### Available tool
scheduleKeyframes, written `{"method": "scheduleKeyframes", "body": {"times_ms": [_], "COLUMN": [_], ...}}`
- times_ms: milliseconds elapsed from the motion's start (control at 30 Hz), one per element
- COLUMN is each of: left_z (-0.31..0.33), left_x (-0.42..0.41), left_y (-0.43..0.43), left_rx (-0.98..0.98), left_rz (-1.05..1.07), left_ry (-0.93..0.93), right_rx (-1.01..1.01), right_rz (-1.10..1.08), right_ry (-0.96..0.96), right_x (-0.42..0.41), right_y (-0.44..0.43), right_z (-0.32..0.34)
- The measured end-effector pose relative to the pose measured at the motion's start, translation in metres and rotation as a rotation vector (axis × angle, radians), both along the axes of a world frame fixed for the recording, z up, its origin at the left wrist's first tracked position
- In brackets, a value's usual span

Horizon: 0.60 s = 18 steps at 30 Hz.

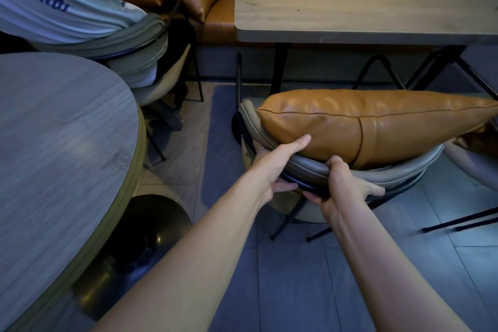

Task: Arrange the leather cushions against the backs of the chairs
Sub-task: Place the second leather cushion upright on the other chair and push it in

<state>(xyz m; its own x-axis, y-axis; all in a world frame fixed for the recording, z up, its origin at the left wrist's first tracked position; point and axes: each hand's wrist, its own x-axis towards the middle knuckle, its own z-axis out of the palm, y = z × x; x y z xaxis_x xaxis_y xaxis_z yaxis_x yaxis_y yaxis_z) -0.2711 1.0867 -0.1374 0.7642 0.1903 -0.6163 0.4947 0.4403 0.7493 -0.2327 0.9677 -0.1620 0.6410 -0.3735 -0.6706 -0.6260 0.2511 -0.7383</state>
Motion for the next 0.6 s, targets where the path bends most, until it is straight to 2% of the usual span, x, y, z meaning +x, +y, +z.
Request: {"method": "scheduleKeyframes", "body": {"times_ms": [200,433,533,600], "left_z": [-0.001,-0.008,-0.008,-0.003], "left_x": [0.005,0.002,-0.005,-0.012], "left_y": [-0.002,0.003,0.004,0.002], "left_rx": [0.026,0.171,0.305,0.472], "left_rz": [-0.05,-0.139,-0.235,-0.423], "left_ry": [0.015,0.055,0.108,0.165], "right_rx": [-0.057,-0.061,-0.081,-0.116], "right_rz": [0.002,0.005,0.104,0.226], "right_ry": [-0.056,-0.058,-0.017,0.011], "right_x": [-0.002,-0.006,-0.011,-0.015], "right_y": [-0.005,-0.01,-0.02,-0.032], "right_z": [0.0,-0.001,0.006,0.013]}}
